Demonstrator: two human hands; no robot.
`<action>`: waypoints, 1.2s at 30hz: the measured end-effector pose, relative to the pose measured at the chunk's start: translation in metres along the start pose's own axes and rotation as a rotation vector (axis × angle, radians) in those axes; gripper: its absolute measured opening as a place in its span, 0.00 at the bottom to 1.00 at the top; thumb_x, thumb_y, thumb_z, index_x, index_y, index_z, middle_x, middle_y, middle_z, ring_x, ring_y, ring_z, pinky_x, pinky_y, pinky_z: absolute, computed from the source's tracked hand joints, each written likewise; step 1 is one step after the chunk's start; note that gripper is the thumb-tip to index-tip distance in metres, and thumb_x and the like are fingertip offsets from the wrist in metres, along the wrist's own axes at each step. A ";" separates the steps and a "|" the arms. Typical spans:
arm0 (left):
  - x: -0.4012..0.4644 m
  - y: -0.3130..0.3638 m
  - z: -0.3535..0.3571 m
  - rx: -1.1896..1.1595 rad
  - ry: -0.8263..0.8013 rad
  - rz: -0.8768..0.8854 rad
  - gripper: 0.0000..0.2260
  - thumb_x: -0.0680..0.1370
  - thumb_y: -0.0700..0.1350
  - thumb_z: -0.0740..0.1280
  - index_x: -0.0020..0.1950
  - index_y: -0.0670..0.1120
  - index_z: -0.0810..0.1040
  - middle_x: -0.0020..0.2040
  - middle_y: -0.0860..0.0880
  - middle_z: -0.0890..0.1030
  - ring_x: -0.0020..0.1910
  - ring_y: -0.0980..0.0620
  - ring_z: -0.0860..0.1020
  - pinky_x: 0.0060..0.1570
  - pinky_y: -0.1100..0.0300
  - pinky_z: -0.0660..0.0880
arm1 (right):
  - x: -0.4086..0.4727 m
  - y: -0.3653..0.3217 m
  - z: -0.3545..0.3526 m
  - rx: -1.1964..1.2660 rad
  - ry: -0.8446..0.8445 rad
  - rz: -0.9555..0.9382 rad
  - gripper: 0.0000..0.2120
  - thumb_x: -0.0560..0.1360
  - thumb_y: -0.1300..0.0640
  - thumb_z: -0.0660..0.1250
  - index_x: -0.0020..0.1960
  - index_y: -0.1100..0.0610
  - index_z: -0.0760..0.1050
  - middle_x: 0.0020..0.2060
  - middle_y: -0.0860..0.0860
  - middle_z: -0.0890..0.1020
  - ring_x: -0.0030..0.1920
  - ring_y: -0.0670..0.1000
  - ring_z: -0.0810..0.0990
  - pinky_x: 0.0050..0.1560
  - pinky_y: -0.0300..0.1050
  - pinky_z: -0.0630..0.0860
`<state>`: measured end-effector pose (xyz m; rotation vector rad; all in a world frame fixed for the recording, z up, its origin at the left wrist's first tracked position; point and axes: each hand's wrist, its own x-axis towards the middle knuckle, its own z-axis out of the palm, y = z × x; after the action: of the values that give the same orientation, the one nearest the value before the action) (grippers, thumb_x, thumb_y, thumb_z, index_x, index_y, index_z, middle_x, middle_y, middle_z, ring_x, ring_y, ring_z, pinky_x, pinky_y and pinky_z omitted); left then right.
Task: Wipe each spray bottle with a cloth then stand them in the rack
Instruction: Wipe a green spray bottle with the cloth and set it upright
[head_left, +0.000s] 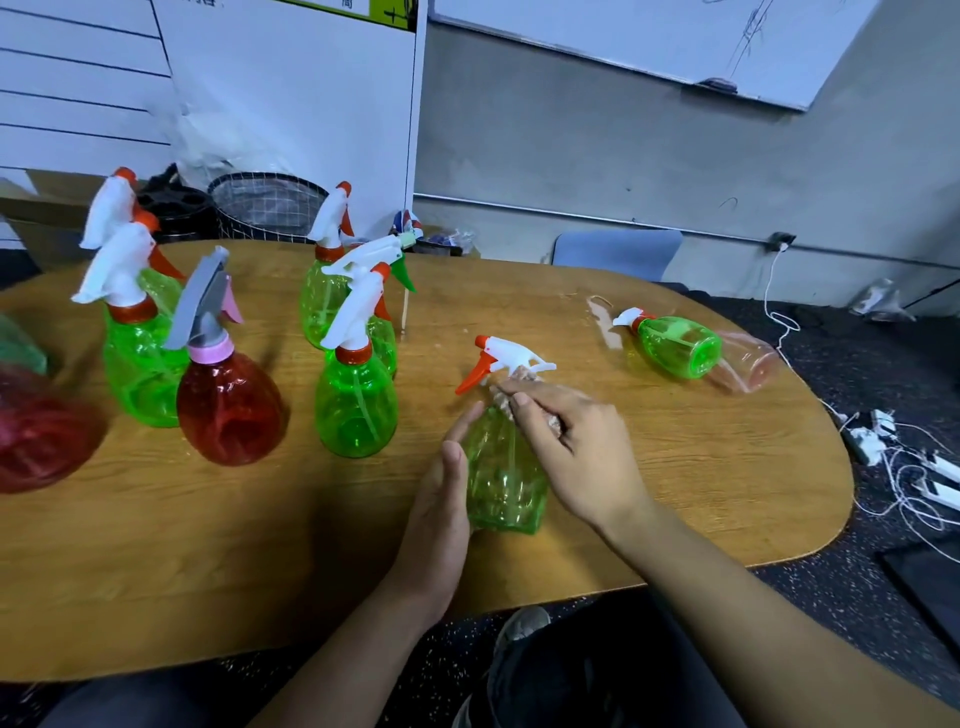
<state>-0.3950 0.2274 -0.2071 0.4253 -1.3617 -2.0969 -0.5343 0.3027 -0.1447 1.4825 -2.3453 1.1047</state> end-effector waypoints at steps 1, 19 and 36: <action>0.000 0.000 -0.001 -0.011 -0.007 -0.014 0.36 0.73 0.79 0.63 0.77 0.66 0.72 0.78 0.56 0.75 0.77 0.51 0.73 0.76 0.37 0.71 | -0.004 -0.001 0.002 -0.010 -0.004 -0.026 0.15 0.84 0.44 0.61 0.65 0.43 0.82 0.51 0.42 0.86 0.51 0.45 0.85 0.48 0.53 0.82; -0.003 0.013 0.003 -0.153 0.020 -0.027 0.49 0.64 0.66 0.83 0.81 0.61 0.67 0.72 0.49 0.81 0.70 0.46 0.80 0.62 0.50 0.82 | -0.058 -0.017 0.011 0.679 0.262 0.449 0.11 0.82 0.51 0.66 0.63 0.46 0.79 0.58 0.44 0.85 0.59 0.49 0.84 0.61 0.46 0.78; 0.000 0.005 -0.002 -0.179 -0.013 -0.075 0.26 0.77 0.54 0.64 0.77 0.63 0.73 0.71 0.48 0.81 0.67 0.44 0.82 0.51 0.50 0.83 | -0.019 -0.014 0.001 0.452 0.255 0.198 0.12 0.85 0.57 0.63 0.64 0.55 0.83 0.58 0.46 0.86 0.62 0.47 0.82 0.62 0.39 0.75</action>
<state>-0.3930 0.2246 -0.2035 0.3944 -1.1686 -2.2639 -0.5130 0.3120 -0.1476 1.1444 -2.1911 1.8517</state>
